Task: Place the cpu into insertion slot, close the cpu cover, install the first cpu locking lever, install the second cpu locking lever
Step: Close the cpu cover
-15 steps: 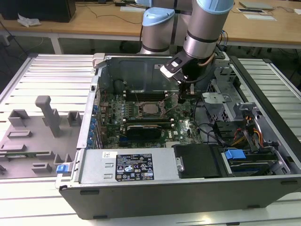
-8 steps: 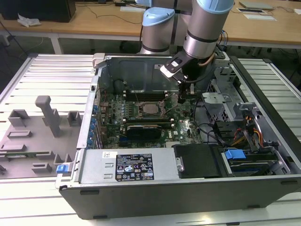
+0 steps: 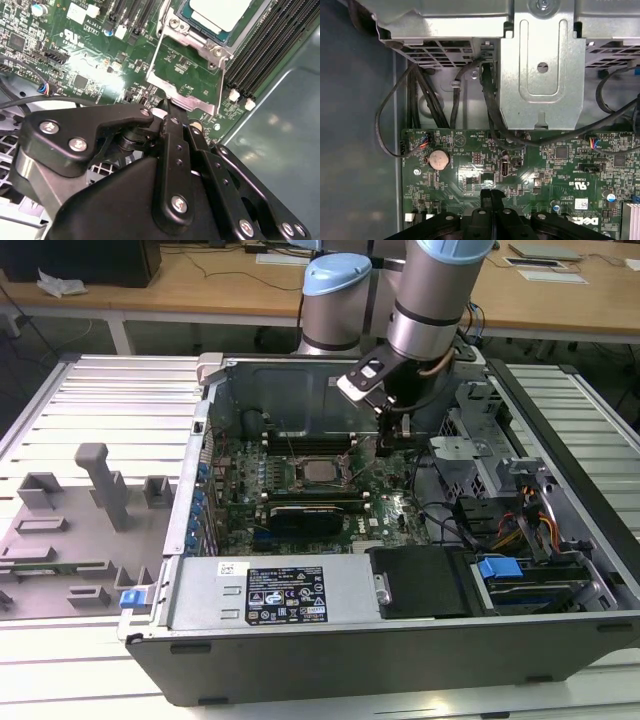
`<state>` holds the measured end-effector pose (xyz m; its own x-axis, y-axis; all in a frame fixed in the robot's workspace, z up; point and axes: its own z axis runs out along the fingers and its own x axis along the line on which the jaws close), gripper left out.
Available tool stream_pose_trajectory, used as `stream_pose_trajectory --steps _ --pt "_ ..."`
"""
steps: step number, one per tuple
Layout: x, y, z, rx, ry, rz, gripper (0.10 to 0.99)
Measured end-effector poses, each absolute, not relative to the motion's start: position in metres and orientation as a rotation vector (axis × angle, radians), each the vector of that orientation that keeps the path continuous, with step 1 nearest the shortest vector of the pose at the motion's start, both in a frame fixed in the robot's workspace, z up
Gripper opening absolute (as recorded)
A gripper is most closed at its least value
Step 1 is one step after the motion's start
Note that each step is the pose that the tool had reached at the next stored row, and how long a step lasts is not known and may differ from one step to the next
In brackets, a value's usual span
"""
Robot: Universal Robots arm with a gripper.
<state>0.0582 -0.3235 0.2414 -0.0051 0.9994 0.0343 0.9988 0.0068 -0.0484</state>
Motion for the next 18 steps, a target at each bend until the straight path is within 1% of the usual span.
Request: stream_pose_trajectory --steps 18 --pt "0.034 -0.317 0.241 -2.178 -2.192 0.006 0.106"
